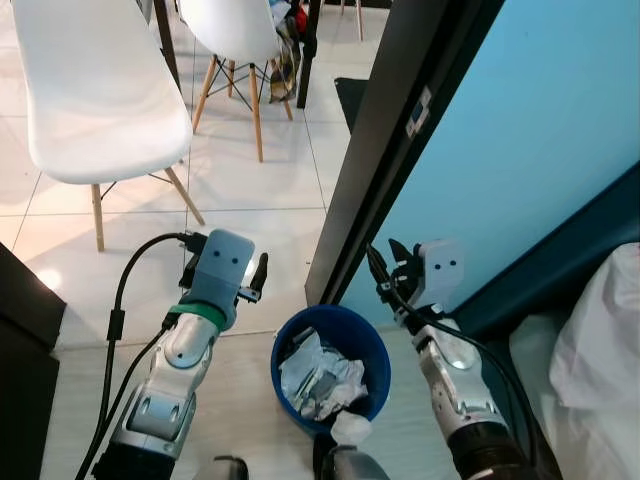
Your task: Clean up the room
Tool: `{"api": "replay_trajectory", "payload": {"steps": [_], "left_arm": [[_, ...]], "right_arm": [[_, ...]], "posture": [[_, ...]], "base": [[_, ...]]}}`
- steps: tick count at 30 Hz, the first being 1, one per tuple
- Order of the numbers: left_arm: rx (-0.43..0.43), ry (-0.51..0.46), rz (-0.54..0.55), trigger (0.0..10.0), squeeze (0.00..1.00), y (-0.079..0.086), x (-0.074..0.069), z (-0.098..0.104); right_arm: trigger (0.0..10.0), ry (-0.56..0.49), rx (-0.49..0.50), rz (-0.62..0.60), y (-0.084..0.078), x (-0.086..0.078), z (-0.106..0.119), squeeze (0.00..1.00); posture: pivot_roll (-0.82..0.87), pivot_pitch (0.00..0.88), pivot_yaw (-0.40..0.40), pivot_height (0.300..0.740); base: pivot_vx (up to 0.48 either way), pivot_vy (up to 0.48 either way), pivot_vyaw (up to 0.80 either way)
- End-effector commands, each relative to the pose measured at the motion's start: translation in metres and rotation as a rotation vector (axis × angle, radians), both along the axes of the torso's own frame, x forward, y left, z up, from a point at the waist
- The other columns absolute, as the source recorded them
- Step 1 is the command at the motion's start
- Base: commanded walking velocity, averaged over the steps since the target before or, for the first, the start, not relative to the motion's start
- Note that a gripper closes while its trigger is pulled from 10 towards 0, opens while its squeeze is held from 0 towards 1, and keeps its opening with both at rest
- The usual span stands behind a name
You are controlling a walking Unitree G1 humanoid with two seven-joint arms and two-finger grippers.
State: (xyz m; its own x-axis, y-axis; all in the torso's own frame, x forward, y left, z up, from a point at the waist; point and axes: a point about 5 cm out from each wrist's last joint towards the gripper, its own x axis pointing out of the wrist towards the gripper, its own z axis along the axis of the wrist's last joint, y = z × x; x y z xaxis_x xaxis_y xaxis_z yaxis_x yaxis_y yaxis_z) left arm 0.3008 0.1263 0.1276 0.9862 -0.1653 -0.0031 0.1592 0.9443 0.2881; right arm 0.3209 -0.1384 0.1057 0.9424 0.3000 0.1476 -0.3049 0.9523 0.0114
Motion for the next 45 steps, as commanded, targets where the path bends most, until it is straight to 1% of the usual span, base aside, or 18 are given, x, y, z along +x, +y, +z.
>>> {"api": "replay_trajectory", "payload": {"steps": [1,8,32,35,38,41,44,45], "left_arm": [[0.007,0.029,-0.008,10.0,0.0,-0.0024,-0.0031,-0.0105],[0.011,0.021,-0.01,10.0,0.0,-0.0035,-0.003,-0.0121],[0.009,0.019,-0.016,10.0,0.0,-0.0041,-0.0022,-0.0139],[0.009,0.019,-0.017,10.0,0.0,-0.0041,-0.0017,-0.0141],[0.01,0.024,-0.017,10.0,0.0,-0.0042,-0.0011,-0.0146],[-0.04,0.065,-0.016,10.0,0.0,-0.0053,0.0004,-0.0169],[-0.056,0.075,-0.014,10.0,0.0,-0.0056,0.0007,-0.0174],[-0.073,0.087,-0.008,10.0,0.0,-0.0055,0.0014,-0.0177]], "right_arm": [[10.0,0.032,0.005,-0.007,-0.0015,-0.0036,-0.007,0.0],[10.0,0.039,0.0,-0.004,0.0,-0.0024,-0.0073,0.0],[10.0,0.066,-0.018,-0.021,-0.0028,-0.0029,-0.0098,0.0],[10.0,0.073,-0.019,-0.026,-0.0033,-0.0024,-0.0101,0.0],[10.0,0.078,-0.018,-0.03,-0.0036,-0.0022,-0.0105,0.0],[10.0,0.091,-0.005,-0.041,-0.0049,-0.0011,-0.0109,0.0],[10.0,0.093,-0.003,-0.043,-0.0052,-0.0009,-0.0108,0.0],[10.0,0.092,-0.001,-0.045,-0.0054,-0.0007,-0.0106,0.0]], "posture": [[-0.03,0.075,-0.023,0.713],[-0.03,0.074,-0.026,0.713],[-0.04,0.074,-0.022,0.713],[-0.04,0.071,-0.021,0.713],[-0.04,0.069,-0.021,0.713],[-0.04,0.064,-0.018,0.713],[-0.04,0.064,-0.018,0.713],[-0.04,0.063,-0.015,0.713]], "base": [[-0.349,0.0,0.0],[-0.375,0.0,0.0],[-0.377,0.0,0.0],[-0.244,0.0,0.0],[0.0,0.0,-0.54],[0.0,0.0,-0.8],[0.0,0.0,-0.8],[0.0,0.0,-0.8]]}}
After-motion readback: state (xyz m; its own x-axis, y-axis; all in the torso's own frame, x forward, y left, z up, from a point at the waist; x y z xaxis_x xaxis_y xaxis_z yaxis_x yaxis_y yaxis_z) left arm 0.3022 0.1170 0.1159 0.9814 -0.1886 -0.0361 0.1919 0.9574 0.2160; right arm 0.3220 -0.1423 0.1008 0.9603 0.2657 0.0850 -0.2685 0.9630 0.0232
